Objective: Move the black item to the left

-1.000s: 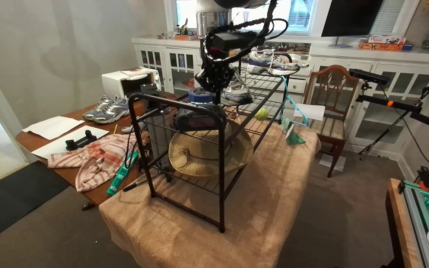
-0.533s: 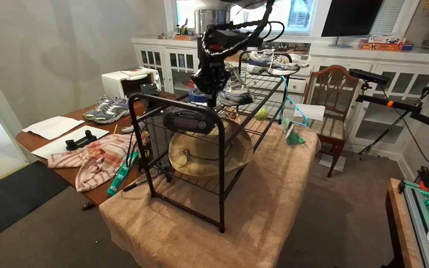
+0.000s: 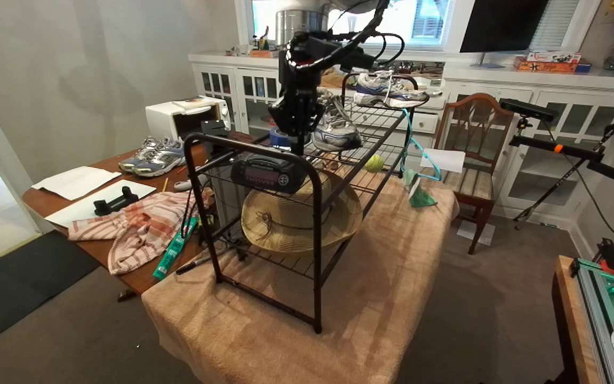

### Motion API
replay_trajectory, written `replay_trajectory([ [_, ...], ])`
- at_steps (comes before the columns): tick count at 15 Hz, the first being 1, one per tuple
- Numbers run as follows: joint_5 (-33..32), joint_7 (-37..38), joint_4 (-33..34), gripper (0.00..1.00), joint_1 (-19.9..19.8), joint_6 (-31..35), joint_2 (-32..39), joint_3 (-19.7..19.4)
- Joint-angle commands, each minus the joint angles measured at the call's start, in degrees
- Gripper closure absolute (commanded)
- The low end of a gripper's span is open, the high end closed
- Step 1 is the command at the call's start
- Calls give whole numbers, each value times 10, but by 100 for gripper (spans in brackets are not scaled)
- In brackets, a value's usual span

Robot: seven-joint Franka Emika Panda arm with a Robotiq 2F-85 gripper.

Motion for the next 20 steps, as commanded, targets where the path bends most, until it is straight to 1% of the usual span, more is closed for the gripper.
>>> replay_trajectory([
  [1, 28, -12, 8, 100, -11, -12, 5, 7],
  [3, -7, -2, 2, 100, 0, -6, -4, -1],
  [5, -68, 10, -6, 100, 16, -7, -28, -10],
  [7, -114, 11, -14, 100, 22, -8, -55, -12],
  [8, -137, 6, -18, 74, 26, -18, -70, -10],
  [9, -165, 12, -23, 73, 31, -12, -84, -10],
  [10, -185, 21, -23, 68, 35, -20, -96, -9],
  [13, -221, 50, -16, 44, 41, -79, -134, -2],
  [15, -232, 56, -11, 31, 42, -120, -159, 4],
  [18, -214, 46, 3, 7, 36, -187, -191, 16],
  [19, -208, 38, 5, 1, 34, -201, -202, 19],
  [20, -199, 29, 4, 0, 31, -204, -213, 21],
])
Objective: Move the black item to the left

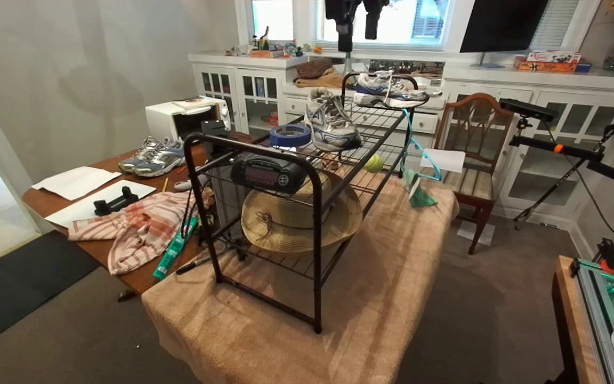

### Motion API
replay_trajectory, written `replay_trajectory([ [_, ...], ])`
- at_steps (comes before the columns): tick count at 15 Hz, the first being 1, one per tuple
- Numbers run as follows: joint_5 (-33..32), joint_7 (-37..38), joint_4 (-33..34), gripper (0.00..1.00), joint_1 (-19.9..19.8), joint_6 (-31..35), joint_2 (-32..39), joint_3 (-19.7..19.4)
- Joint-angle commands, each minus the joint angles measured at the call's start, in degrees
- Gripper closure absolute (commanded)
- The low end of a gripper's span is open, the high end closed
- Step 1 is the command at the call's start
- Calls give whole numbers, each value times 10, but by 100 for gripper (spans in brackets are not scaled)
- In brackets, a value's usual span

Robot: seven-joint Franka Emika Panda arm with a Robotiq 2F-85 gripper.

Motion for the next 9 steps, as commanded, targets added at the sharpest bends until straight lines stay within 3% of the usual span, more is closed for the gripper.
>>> replay_trajectory([
  [1, 19, -16, 0, 0, -9, -35, -36, 10],
  [9, 13, -6, 6, 0, -12, -25, -47, 17],
])
